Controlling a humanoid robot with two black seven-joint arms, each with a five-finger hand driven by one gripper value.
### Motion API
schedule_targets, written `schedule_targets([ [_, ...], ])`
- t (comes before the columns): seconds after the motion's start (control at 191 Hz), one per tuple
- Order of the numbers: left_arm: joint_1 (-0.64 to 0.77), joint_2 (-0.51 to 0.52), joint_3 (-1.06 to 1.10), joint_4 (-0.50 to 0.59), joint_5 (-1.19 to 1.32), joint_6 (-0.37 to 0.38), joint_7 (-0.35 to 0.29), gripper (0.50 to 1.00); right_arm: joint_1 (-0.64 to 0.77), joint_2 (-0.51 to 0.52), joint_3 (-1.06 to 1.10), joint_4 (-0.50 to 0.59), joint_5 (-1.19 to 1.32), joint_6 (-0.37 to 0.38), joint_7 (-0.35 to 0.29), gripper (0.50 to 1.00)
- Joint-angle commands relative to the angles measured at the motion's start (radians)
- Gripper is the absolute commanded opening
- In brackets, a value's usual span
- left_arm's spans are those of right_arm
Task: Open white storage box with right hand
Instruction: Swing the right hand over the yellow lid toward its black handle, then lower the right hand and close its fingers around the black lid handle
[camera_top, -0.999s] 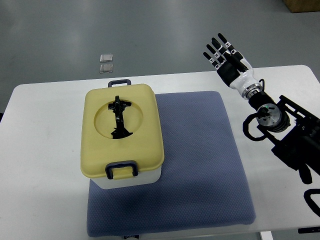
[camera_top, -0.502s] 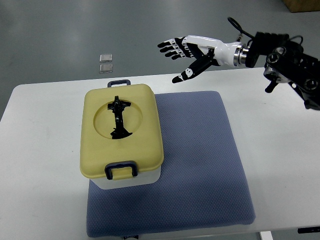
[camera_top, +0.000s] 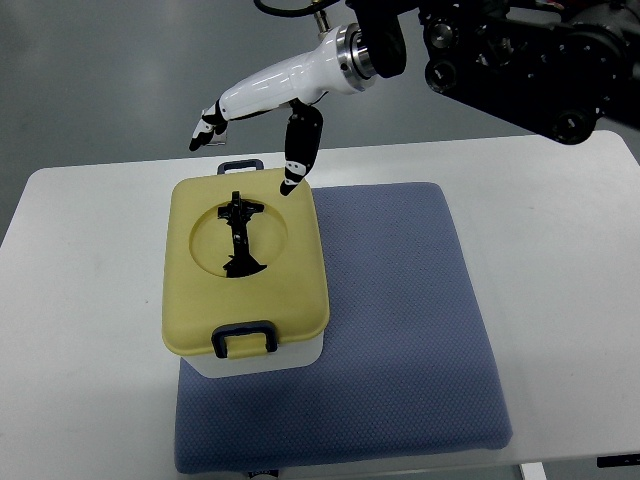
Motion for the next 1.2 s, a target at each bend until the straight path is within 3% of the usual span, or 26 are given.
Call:
schedule_targets([
  [0.0, 0.000, 0.000, 0.000, 0.000, -0.002, 0.000, 0.000, 1.000, -0.009, 0.039, -0.001, 0.005, -0.021, 0.000, 0.005, 0.932],
  [0.261, 0.000, 0.000, 0.000, 0.000, -0.002, 0.000, 0.000, 1.000, -0.075, 0.047, -0.004, 0.005, -0.191, -0.120, 0.106, 0.932],
  [1.197, 0.000, 0.000, 0.000, 0.007, -0.002, 0.000, 0.000, 1.000, -0.181, 0.059, -0.001, 0.005, -0.196, -0.233, 0.111, 0.919],
])
